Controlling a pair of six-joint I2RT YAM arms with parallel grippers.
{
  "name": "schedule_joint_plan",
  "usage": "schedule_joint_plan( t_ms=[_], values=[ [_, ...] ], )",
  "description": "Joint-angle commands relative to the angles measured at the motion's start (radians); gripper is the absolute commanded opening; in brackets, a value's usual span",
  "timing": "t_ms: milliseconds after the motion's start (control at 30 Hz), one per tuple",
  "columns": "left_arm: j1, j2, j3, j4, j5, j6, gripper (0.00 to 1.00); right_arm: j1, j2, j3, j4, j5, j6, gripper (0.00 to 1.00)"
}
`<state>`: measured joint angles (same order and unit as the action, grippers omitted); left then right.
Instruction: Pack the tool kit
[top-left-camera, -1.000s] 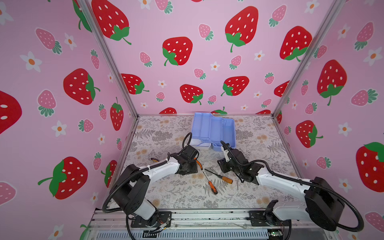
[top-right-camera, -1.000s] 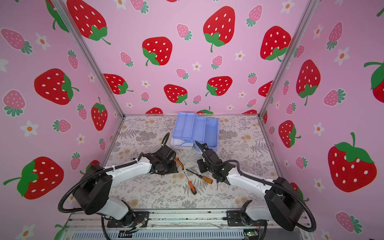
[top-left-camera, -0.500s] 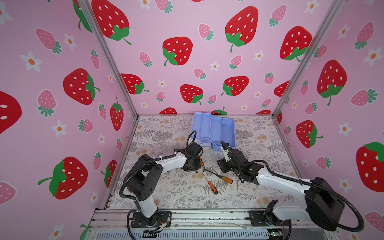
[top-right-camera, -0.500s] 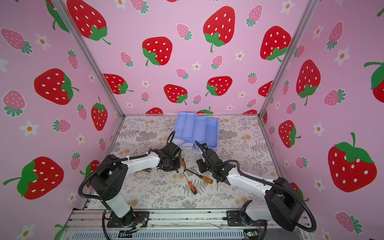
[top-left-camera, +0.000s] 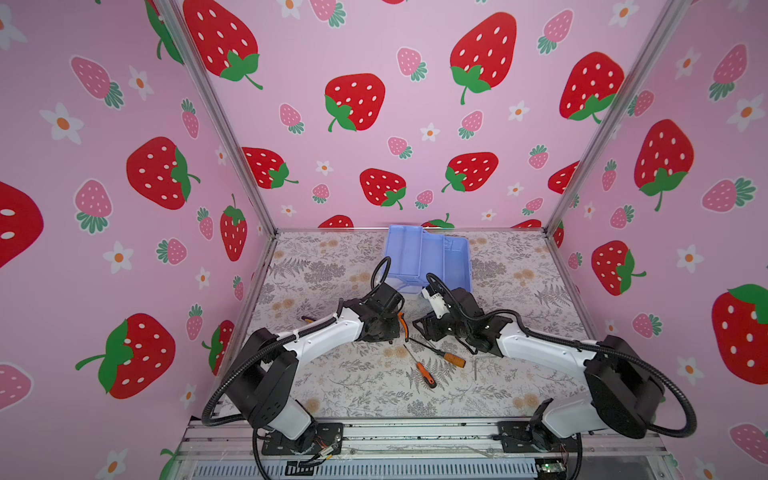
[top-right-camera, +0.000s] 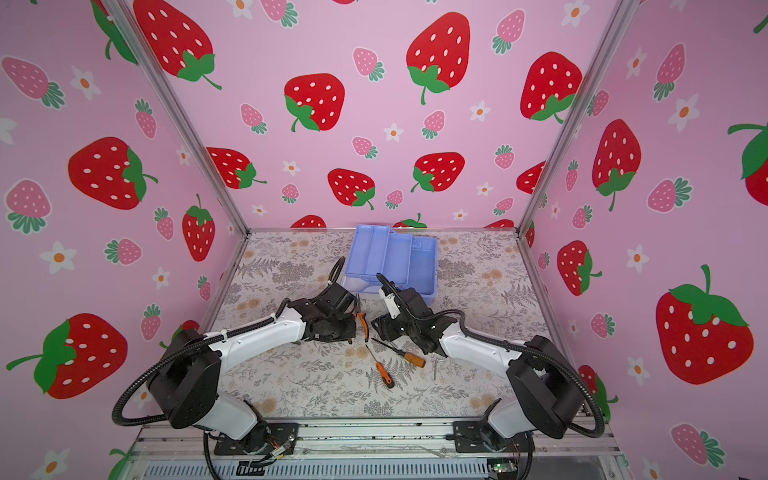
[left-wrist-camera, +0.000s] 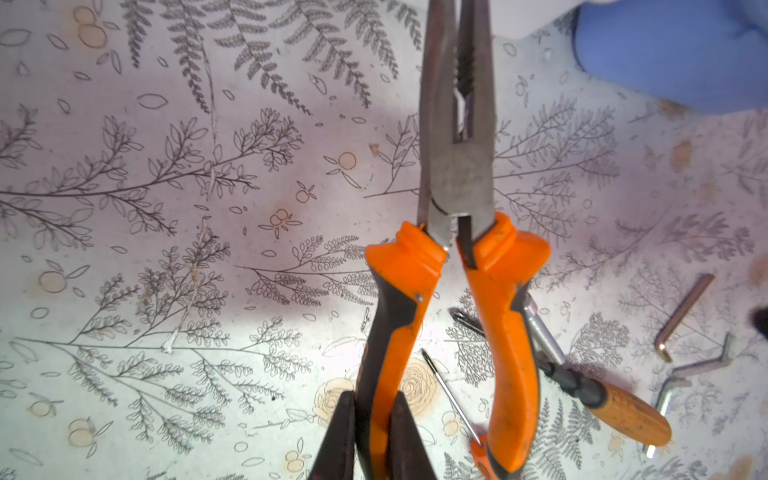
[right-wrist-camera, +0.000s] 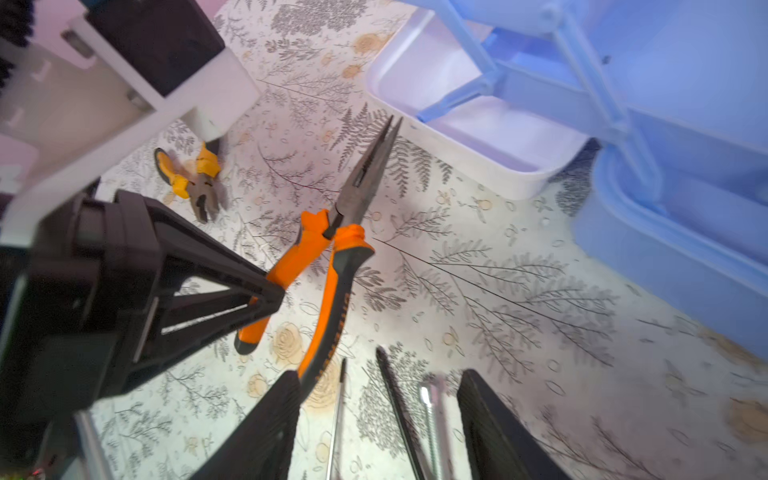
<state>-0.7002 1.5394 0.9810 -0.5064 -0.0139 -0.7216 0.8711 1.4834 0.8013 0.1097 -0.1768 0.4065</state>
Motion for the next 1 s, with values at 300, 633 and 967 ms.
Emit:
schedule_joint_plan(
  t_ms=[300,633,967],
  values=[
    [-0.058,-0.08,0.026,-0.043,-0.058,-0.001,0.0,0.009,0.145,0.047,0.144,-0.268,0.127,0.56],
    [-0.078,-0.102,0.046,-0.022,-0.055,0.002,0.0,0.008,0.129,0.05,0.205,-0.294,0.167,0.03],
    [-0.103,-0.235,0.131,0.122,-0.109,0.024,0.54,-0.036,-0.055,0.162,-0.004,-0.127,0.024,0.0]
  ],
)
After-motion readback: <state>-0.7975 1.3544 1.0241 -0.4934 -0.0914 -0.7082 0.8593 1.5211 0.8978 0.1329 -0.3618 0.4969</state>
